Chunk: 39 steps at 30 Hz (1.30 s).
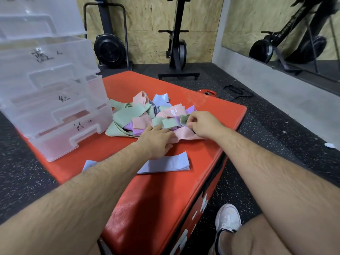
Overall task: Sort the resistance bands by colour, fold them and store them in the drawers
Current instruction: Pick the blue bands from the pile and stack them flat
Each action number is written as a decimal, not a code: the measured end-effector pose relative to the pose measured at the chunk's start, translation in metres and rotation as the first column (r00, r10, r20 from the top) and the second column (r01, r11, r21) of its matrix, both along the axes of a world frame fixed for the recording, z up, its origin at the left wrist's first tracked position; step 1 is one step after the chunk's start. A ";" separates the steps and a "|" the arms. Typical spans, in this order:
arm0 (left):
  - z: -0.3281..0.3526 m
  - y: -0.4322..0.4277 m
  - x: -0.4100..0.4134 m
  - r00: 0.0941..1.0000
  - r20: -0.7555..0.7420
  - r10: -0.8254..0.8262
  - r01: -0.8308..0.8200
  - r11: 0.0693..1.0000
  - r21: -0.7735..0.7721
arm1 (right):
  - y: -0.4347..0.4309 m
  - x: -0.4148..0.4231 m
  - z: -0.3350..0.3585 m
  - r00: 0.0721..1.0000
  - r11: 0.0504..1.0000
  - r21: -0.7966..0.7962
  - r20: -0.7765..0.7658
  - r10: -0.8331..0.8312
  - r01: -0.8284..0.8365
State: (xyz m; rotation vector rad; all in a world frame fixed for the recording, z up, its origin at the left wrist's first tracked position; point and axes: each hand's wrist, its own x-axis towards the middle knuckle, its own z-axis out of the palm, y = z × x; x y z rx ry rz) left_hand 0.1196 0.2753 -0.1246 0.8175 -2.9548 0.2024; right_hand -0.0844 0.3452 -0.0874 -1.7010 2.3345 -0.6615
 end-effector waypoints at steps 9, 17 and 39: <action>0.005 0.001 0.009 0.991 -0.137 -0.002 -0.001 1.000 -0.026 | -0.006 0.007 0.020 0.993 0.953 -0.286 0.083 -0.081 0.102; 0.018 -0.007 0.008 0.926 -0.324 0.194 -0.138 0.972 0.188 | -0.008 0.034 0.074 0.971 0.705 -0.695 0.237 0.037 0.142; 0.094 0.008 0.072 0.422 -0.763 0.490 0.157 0.790 0.593 | -0.004 0.105 0.090 0.937 0.779 -0.598 0.128 0.324 -0.187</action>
